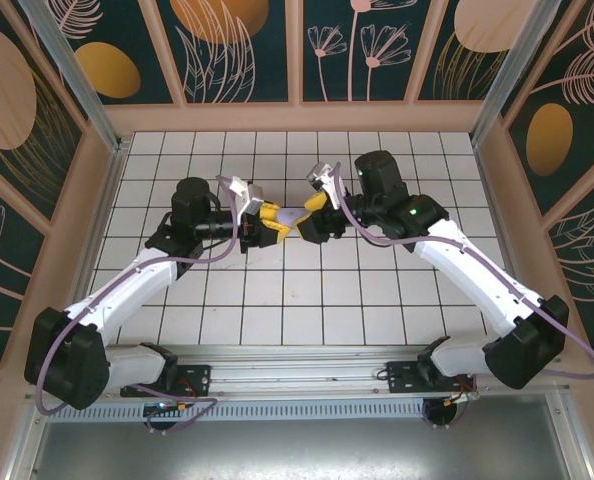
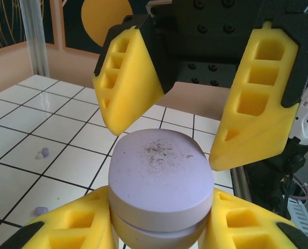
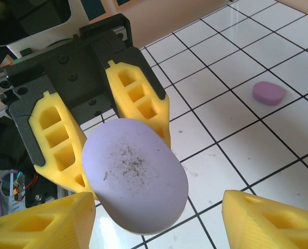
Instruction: Insert wireless bluetooth earbuds into charging case
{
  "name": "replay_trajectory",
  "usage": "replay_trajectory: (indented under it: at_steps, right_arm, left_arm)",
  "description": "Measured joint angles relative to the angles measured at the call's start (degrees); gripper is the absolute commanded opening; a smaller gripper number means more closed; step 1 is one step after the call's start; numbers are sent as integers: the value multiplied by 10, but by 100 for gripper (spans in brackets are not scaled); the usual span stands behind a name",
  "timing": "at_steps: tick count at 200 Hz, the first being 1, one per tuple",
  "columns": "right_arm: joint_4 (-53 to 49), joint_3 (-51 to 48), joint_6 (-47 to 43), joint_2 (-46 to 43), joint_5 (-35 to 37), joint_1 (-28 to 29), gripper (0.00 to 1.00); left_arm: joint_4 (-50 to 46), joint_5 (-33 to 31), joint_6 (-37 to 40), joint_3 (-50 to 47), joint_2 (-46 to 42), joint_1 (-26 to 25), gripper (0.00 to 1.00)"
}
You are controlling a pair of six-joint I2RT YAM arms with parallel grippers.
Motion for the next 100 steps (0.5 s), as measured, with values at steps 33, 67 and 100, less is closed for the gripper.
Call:
replay_trajectory:
  at_steps: [33,67,100]
  right_arm:
    - [-2,0,-10,3,-5,1,66]
    - [-4,0,-23,5,-14,1,66]
    - [-5,0,-31,5,-11,3,66]
  left_arm:
    - [-16,8,32,0,0,0,0]
    - [-27,10,45,3,0,0,0]
    - [-33,16,55,14,0,0,0]
